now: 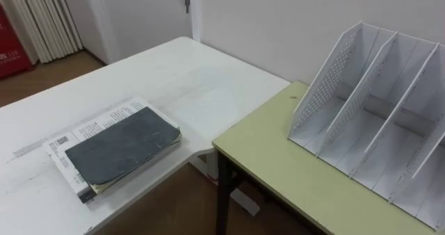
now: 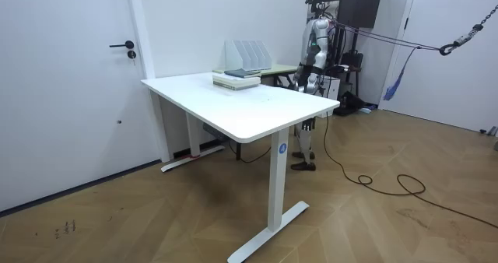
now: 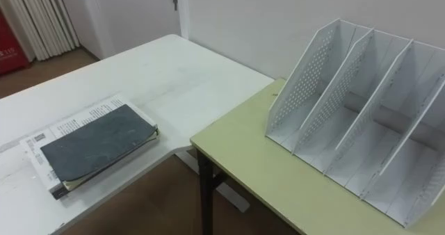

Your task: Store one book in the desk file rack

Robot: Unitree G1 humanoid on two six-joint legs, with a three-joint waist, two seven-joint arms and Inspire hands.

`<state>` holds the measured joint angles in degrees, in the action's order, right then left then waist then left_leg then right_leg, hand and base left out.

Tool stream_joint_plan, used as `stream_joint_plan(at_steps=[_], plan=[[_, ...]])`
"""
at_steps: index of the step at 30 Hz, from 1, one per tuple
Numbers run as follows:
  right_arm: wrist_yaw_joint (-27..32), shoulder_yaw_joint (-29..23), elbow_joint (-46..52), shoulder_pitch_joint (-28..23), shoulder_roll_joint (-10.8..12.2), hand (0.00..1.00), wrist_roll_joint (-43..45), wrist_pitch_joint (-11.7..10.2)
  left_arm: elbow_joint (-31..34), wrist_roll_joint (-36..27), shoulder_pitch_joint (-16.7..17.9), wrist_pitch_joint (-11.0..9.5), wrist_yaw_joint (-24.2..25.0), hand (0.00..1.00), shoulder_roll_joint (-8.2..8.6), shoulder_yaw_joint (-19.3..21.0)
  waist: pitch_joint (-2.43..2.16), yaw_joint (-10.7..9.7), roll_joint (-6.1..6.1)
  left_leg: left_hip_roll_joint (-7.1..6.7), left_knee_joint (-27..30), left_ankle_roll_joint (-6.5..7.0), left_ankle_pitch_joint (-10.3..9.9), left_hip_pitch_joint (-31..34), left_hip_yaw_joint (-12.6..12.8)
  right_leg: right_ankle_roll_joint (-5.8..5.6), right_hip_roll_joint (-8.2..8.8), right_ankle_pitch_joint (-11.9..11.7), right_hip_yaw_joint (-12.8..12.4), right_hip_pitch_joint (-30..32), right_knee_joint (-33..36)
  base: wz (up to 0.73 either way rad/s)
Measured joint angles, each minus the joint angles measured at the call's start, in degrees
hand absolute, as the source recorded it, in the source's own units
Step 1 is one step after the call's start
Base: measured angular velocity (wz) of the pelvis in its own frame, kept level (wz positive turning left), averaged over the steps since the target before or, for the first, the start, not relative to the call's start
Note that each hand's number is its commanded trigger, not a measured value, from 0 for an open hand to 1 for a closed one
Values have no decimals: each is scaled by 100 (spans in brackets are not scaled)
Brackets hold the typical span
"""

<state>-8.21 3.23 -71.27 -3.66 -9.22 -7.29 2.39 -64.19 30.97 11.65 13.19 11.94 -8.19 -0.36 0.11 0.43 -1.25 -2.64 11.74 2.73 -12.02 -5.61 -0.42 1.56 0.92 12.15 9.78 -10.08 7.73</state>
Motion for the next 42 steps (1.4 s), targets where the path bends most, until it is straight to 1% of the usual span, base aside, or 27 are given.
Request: stream_joint_plan(at_steps=[5, 10, 27, 33, 37, 40, 42], plan=[[-6, -4, -2, -5, 0, 0, 11, -67, -1, -1, -2, -105, 28, 0, 30, 1, 2, 0, 24, 0, -3, 1, -3, 2, 5, -3, 0, 2, -2, 1, -2, 0], [2, 1, -2, -4, 1, 0, 9, -63, -1, -3, 1, -101, 40, 0, 33, -54, 3, 0, 22, -2, -3, 1, -3, 2, 6, -2, -2, 2, -3, 1, 0, 0], [4, -17, -1, -32, 24, 0, 5, -113, -5, 2, 54, -102, -32, 0, 92, 13, -2, 2, -14, 1, -3, 1, -2, -6, 8, -5, 0, 3, -9, 2, -3, 0], [60, -5, -5, -34, 24, 0, -23, -117, 2, 2, 35, -121, -189, 0, 98, 14, -5, 4, -15, 5, -7, 1, -3, -13, 21, -5, 0, 3, -18, 7, -2, 0], [120, 16, -4, -73, 28, 0, -176, -165, 11, 28, -4, -206, -369, 0, 102, 17, -6, 4, -14, 4, -2, 1, -3, -3, 27, -5, -1, 3, -22, 3, 6, 0], [144, 64, -9, -74, 28, 0, -258, -165, 24, 195, -85, -237, -485, 0, 101, 14, -4, -2, -12, 0, -1, 1, -3, 1, 10, -5, -1, 3, -15, 8, 0, 0], [151, 78, -10, -73, 27, 0, -291, -165, 182, 396, -89, -239, -542, 0, 99, 5, -2, -6, -17, -2, 8, 1, -3, 19, 1, -5, -1, 3, -1, 22, 1, 2]])
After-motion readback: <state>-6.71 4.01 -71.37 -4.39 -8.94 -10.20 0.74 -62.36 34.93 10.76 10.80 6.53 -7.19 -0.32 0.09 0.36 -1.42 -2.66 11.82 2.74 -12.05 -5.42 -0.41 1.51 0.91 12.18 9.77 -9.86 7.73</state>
